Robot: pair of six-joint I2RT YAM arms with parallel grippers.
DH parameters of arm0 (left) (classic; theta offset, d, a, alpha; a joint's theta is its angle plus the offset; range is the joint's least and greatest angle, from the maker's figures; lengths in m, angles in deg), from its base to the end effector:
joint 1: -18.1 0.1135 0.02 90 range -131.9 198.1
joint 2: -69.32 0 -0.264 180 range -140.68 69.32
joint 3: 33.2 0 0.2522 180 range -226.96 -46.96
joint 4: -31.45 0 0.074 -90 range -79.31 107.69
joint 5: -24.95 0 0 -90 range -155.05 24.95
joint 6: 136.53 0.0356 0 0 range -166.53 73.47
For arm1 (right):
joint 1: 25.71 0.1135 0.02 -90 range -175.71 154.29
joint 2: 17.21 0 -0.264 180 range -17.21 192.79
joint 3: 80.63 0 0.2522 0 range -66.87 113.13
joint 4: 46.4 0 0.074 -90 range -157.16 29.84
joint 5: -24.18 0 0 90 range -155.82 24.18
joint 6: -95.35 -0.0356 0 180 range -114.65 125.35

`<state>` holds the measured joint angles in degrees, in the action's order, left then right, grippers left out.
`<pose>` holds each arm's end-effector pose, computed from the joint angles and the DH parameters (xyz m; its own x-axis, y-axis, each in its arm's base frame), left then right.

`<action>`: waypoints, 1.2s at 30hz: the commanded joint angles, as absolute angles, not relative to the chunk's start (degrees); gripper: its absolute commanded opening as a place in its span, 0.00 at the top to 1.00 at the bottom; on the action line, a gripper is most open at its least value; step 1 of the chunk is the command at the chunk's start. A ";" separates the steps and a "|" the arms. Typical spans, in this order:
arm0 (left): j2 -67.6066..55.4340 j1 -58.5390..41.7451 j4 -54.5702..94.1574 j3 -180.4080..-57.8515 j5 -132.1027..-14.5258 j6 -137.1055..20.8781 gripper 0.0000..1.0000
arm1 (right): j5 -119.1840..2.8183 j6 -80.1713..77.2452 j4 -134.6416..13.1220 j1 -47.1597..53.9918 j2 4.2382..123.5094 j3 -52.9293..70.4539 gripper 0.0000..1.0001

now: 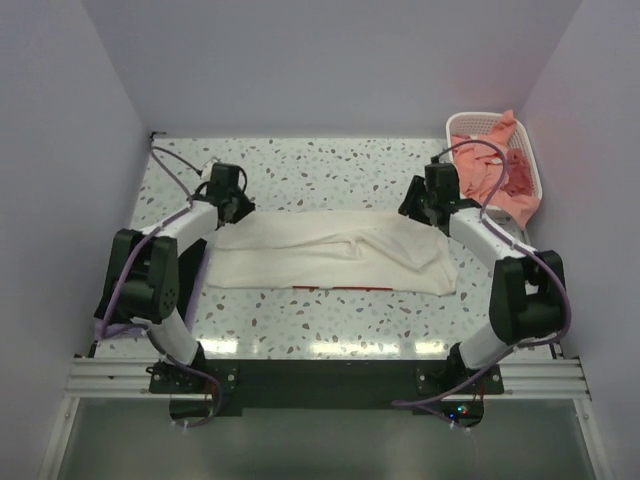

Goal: Fold and stack the t-shirts
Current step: Fold the tshirt

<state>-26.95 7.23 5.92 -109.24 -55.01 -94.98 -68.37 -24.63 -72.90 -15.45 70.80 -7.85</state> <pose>0.3562 -0.0621 0.2106 -0.5162 -0.6512 -0.5562 -0.4826 0.7577 -0.4393 0.3309 0.0583 0.2382 -0.6399 0.3915 -0.6612 0.2015 0.9159 0.3473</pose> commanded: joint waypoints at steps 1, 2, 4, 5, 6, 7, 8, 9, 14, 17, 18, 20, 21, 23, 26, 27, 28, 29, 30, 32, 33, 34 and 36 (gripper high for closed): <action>-31.65 7.12 6.79 -111.12 -56.88 -94.44 0.70 | -73.38 -22.86 -72.38 -15.25 75.24 -4.56 0.53; -34.10 7.12 7.05 -111.99 -57.14 -94.17 0.72 | -74.69 -23.04 -72.29 -15.51 77.86 -3.34 0.53; -36.49 7.12 6.71 -113.48 -57.58 -93.47 0.74 | -75.75 -23.04 -72.47 -15.69 80.16 -2.19 0.53; -38.24 7.03 6.53 -113.84 -57.41 -93.38 0.74 | -76.10 -23.39 -72.38 -15.95 82.35 -1.23 0.53; -38.87 7.20 6.70 -114.02 -57.15 -93.21 0.75 | -76.11 -23.65 -72.64 -16.39 83.33 -0.78 0.53; -39.48 7.29 6.96 -114.37 -56.88 -92.77 0.75 | -76.11 -24.00 -72.56 -16.66 84.38 -0.43 0.54; -40.79 7.38 6.97 -114.72 -56.71 -92.85 0.75 | -75.93 -24.61 -72.30 -17.44 86.05 0.01 0.54; -41.59 7.47 6.97 -115.07 -56.70 -92.85 0.75 | -75.24 -24.88 -72.21 -17.97 87.20 0.36 0.54; -46.68 8.87 6.00 -118.23 -56.79 -93.55 0.75 | -73.30 -25.41 -75.54 -19.12 94.93 7.47 0.54; -49.14 10.01 5.65 -120.78 -57.67 -93.47 0.76 | -71.45 -25.93 -77.21 -20.08 99.33 11.94 0.54; -49.85 10.36 5.21 -121.75 -57.67 -93.29 0.76 | -70.84 -26.02 -77.48 -20.35 100.29 13.01 0.55; -51.44 11.33 4.94 -124.03 -58.11 -92.77 0.76 | -69.52 -26.11 -78.09 -20.79 102.93 16.09 0.55; -52.05 11.60 5.03 -124.82 -58.28 -92.50 0.76 | -69.17 -26.11 -78.44 -20.96 103.90 17.32 0.55; -54.24 12.82 4.77 -127.81 -59.86 -91.80 0.76 | -67.85 -26.03 -79.15 -21.23 106.01 20.65 0.54; -56.79 13.62 4.68 -131.85 -62.40 -90.48 0.76 | -65.92 -25.07 -79.32 -21.49 108.03 25.21 0.54; -57.15 13.71 5.20 -132.47 -63.20 -90.13 0.76 | -65.91 -24.71 -79.76 -21.58 108.39 26.46 0.54; -57.15 13.71 5.64 -133.44 -63.56 -89.61 0.75 | -65.91 -24.27 -79.76 -21.58 108.65 27.51 0.53; -57.15 13.71 6.52 -133.71 -64.69 -89.43 0.73 | -64.08 -23.40 -79.07 -21.67 108.30 28.74 0.53; -56.89 13.71 7.40 -133.80 -64.79 -88.73 0.72 | -62.94 -23.04 -78.80 -21.67 107.87 29.28 0.52; -55.75 13.71 8.98 -134.32 -67.76 -88.46 0.67 | -61.87 -21.99 -77.32 -21.67 105.68 29.28 0.52; -55.49 13.71 9.42 -134.67 -68.56 -88.28 0.65 | -61.26 -21.37 -76.69 -21.58 104.88 28.93 0.52; -55.05 13.71 9.69 -134.94 -69.35 -88.20 0.63 | -61.17 -20.85 -76.34 -21.58 104.09 28.75 0.52; -53.38 13.62 9.87 -135.38 -70.50 -87.93 0.60 | -60.47 -19.18 -75.46 -21.58 101.90 27.53 0.51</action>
<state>-54.73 13.22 8.96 -133.39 -67.32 -90.17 -63.12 -22.53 -77.49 -21.35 107.67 26.88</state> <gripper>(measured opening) 0.385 0.486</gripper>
